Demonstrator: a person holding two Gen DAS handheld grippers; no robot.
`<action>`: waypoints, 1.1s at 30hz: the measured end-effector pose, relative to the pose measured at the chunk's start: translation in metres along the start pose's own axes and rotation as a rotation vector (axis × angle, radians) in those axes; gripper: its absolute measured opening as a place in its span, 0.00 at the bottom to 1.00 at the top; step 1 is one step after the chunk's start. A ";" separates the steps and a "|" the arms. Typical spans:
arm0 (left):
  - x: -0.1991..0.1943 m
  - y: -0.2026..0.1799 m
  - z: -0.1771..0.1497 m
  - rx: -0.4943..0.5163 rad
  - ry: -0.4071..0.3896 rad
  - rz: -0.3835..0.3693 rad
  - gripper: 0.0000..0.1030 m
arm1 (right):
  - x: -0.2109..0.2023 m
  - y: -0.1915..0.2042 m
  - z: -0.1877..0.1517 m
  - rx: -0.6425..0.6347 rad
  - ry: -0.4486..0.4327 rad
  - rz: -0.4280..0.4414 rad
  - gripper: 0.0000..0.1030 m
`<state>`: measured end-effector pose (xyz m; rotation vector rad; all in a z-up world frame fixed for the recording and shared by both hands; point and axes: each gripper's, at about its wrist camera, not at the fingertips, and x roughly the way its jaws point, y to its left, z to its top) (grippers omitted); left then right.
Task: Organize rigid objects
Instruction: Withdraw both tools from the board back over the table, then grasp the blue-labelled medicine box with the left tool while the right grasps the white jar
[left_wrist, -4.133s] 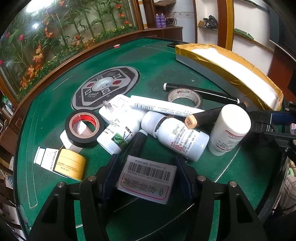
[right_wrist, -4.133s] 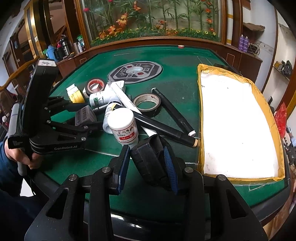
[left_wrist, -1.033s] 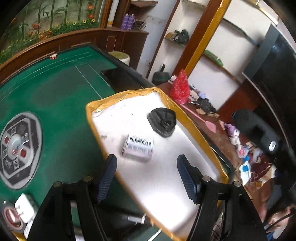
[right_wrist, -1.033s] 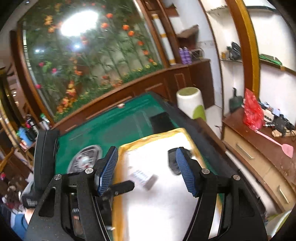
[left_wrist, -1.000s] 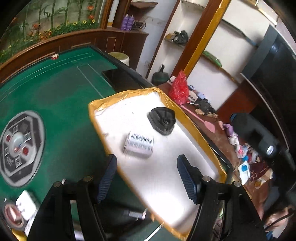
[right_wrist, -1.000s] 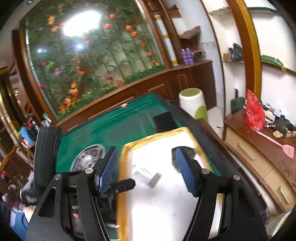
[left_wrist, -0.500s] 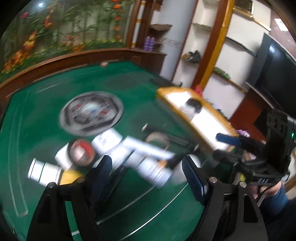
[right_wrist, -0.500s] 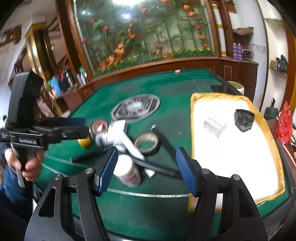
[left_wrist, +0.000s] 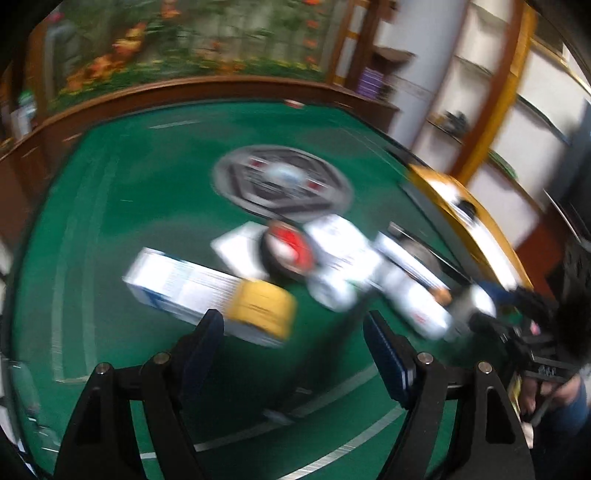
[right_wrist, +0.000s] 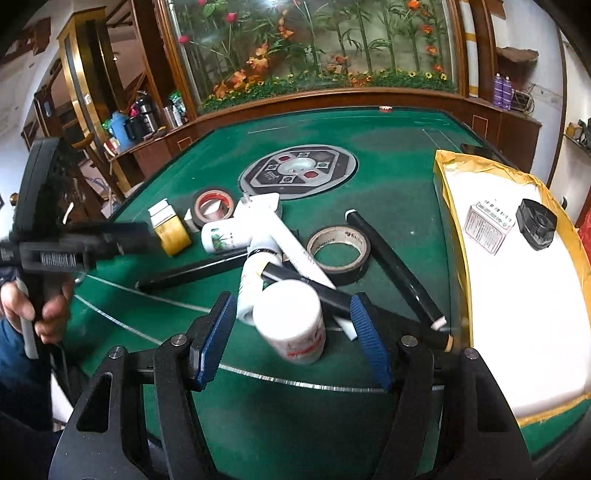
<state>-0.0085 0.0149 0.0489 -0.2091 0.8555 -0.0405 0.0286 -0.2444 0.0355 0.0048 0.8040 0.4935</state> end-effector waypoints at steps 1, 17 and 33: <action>-0.001 0.013 0.005 -0.032 -0.003 0.023 0.76 | 0.004 0.000 0.001 0.002 0.014 0.000 0.59; 0.059 0.083 0.035 -0.352 0.167 0.087 0.76 | 0.003 0.008 0.001 -0.026 0.010 -0.049 0.34; 0.029 0.039 0.015 -0.001 0.174 0.117 0.59 | -0.001 0.005 -0.001 -0.002 0.014 -0.021 0.34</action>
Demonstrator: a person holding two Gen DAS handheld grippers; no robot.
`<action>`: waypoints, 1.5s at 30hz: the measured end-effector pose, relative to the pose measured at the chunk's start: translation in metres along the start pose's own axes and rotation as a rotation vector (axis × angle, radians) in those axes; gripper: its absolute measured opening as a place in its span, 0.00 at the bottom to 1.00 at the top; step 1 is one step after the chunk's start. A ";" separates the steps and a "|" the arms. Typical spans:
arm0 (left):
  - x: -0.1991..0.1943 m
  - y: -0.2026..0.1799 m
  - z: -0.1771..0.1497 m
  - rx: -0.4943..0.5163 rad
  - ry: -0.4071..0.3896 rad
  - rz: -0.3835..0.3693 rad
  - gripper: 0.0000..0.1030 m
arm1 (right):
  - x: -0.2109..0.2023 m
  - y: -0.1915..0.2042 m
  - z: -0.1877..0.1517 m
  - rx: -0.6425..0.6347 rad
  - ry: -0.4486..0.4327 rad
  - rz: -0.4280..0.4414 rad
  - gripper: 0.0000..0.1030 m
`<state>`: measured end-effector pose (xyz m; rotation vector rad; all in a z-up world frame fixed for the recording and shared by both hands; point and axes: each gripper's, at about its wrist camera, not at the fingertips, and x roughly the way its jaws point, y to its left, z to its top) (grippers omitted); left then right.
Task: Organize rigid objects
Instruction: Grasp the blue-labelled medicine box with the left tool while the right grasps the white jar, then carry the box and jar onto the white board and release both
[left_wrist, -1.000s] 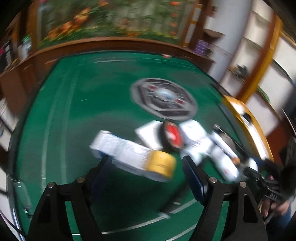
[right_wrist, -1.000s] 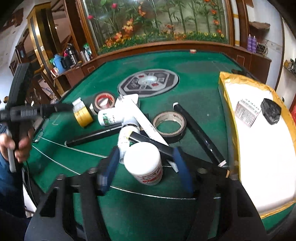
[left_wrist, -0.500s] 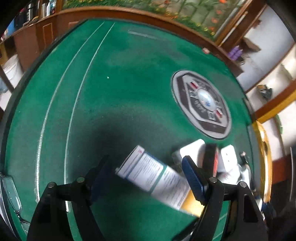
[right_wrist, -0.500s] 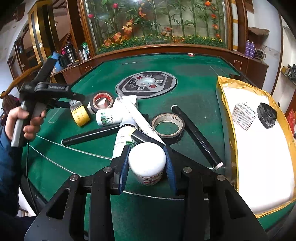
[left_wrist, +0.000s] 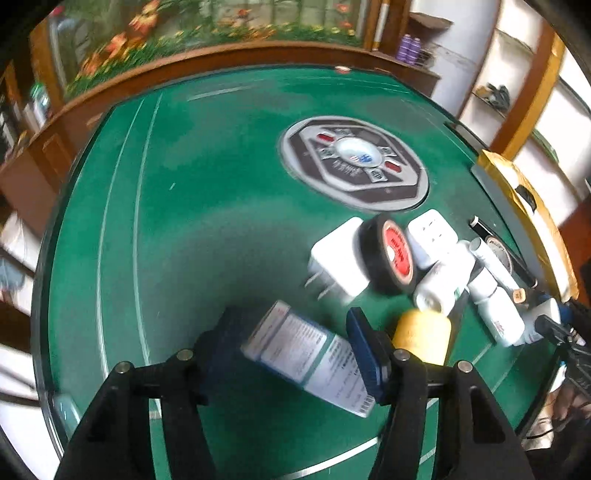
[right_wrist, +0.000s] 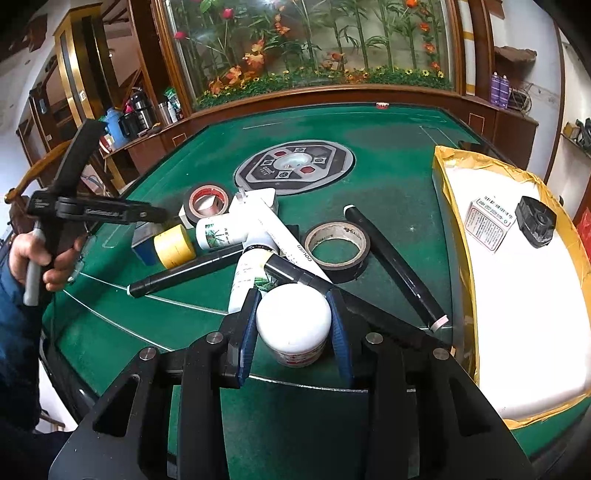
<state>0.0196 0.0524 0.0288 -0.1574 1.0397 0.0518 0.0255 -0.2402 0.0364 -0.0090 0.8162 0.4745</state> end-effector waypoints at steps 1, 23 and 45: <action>-0.002 0.004 -0.001 -0.021 0.004 -0.006 0.60 | 0.000 0.000 0.000 -0.001 0.001 0.001 0.34; 0.006 -0.015 -0.039 -0.068 -0.020 0.108 0.33 | -0.005 0.008 -0.003 -0.060 -0.028 -0.046 0.34; -0.037 -0.151 -0.003 0.162 -0.165 -0.183 0.34 | -0.050 -0.046 0.005 0.194 -0.155 0.080 0.34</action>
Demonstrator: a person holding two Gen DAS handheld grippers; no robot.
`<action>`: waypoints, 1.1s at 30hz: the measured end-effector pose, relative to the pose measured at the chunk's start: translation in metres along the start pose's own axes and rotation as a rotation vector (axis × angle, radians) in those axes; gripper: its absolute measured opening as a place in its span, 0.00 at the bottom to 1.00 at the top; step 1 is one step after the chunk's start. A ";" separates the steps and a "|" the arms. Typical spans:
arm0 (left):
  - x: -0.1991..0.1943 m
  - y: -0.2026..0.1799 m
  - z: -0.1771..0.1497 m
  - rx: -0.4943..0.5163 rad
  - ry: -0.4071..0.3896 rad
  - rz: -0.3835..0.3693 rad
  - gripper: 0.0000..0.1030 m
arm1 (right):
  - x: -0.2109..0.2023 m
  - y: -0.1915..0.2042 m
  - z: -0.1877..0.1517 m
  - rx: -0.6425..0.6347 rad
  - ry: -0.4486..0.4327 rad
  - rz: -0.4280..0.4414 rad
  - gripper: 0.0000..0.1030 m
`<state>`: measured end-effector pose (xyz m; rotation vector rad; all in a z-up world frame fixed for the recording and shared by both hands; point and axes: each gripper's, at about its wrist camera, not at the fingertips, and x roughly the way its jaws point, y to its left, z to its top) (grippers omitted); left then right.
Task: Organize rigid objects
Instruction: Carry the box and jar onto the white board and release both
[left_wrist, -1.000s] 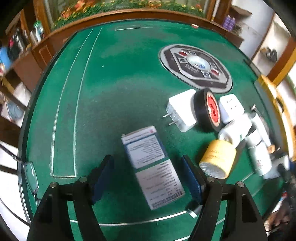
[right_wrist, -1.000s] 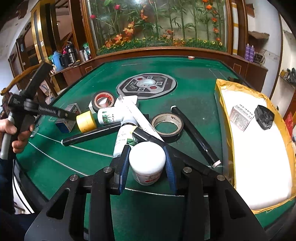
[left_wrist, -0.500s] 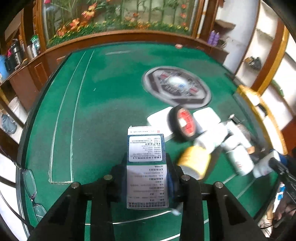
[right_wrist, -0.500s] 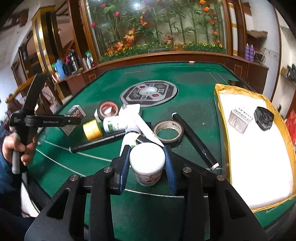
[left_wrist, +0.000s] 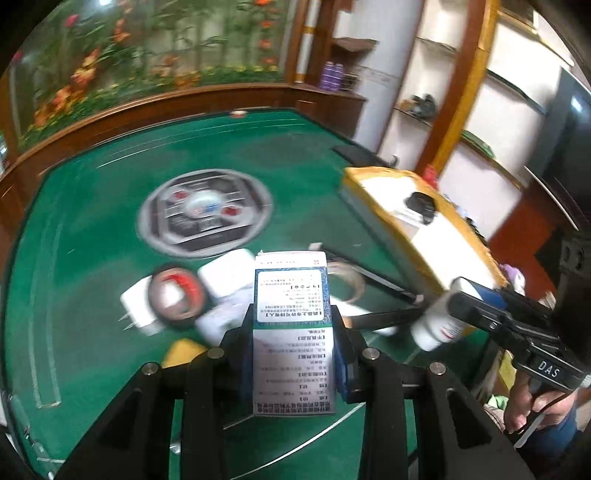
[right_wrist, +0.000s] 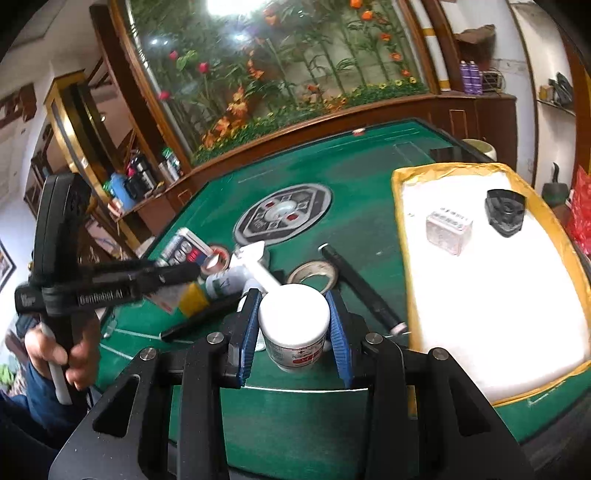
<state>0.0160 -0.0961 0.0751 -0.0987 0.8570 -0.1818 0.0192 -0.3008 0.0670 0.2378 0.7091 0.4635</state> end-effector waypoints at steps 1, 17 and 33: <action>0.004 -0.011 0.004 0.014 0.001 -0.012 0.34 | -0.004 -0.004 0.002 0.010 -0.011 -0.010 0.34; 0.076 -0.136 0.045 0.116 0.045 -0.206 0.34 | -0.040 -0.111 0.031 0.241 -0.110 -0.268 0.34; 0.114 -0.159 0.034 0.159 0.024 -0.139 0.36 | 0.009 -0.165 0.056 0.359 0.025 -0.323 0.35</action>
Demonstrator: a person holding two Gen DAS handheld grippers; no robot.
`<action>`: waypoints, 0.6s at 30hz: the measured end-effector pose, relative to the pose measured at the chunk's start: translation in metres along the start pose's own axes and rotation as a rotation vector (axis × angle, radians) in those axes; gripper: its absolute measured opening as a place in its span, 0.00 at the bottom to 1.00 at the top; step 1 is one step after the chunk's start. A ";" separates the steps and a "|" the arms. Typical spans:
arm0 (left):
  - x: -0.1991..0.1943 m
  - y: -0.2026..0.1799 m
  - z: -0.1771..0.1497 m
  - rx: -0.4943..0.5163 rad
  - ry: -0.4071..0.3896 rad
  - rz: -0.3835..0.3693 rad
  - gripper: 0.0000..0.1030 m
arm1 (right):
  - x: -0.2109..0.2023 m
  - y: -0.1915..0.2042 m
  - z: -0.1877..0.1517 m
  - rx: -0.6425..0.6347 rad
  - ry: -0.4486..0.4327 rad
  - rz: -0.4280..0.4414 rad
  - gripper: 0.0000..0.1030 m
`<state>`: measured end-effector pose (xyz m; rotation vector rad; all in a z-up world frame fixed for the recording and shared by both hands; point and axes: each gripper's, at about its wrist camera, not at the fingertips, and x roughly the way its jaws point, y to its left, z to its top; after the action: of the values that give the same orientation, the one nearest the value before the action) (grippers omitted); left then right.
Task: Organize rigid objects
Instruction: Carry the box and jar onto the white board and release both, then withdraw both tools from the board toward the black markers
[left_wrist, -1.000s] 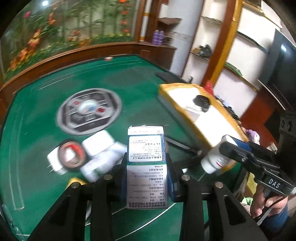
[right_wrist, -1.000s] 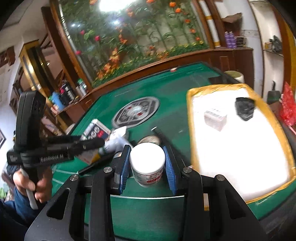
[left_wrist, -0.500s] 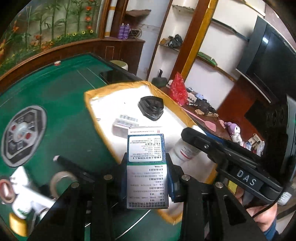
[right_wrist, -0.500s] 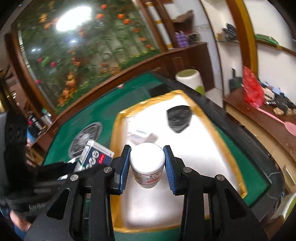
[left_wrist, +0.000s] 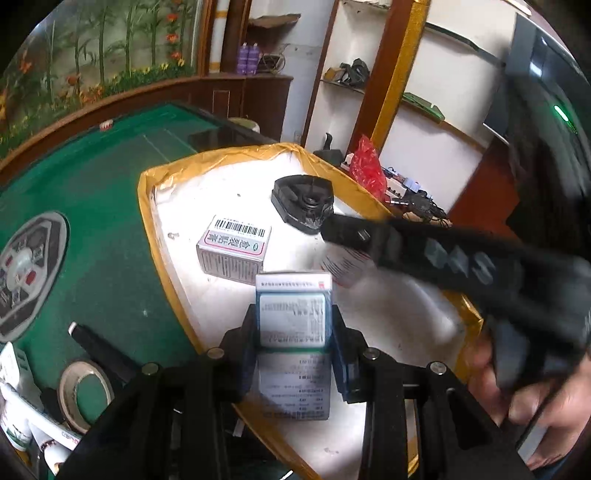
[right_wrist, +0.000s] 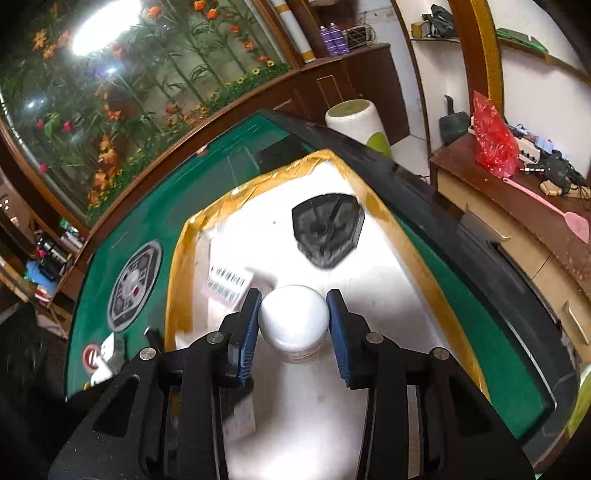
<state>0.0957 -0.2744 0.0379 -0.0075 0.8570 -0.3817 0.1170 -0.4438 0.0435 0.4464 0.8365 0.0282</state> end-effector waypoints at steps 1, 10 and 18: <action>-0.001 -0.001 -0.001 0.008 -0.012 0.008 0.37 | 0.001 0.000 0.002 -0.002 -0.006 -0.006 0.36; -0.015 -0.010 -0.008 0.040 -0.111 0.031 0.69 | -0.007 -0.005 0.012 -0.003 -0.124 -0.053 0.55; -0.023 -0.009 -0.008 0.024 -0.142 0.051 0.70 | -0.057 0.008 -0.004 -0.058 -0.259 -0.061 0.55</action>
<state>0.0732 -0.2741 0.0515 0.0092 0.7112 -0.3398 0.0765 -0.4463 0.0846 0.3610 0.5923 -0.0610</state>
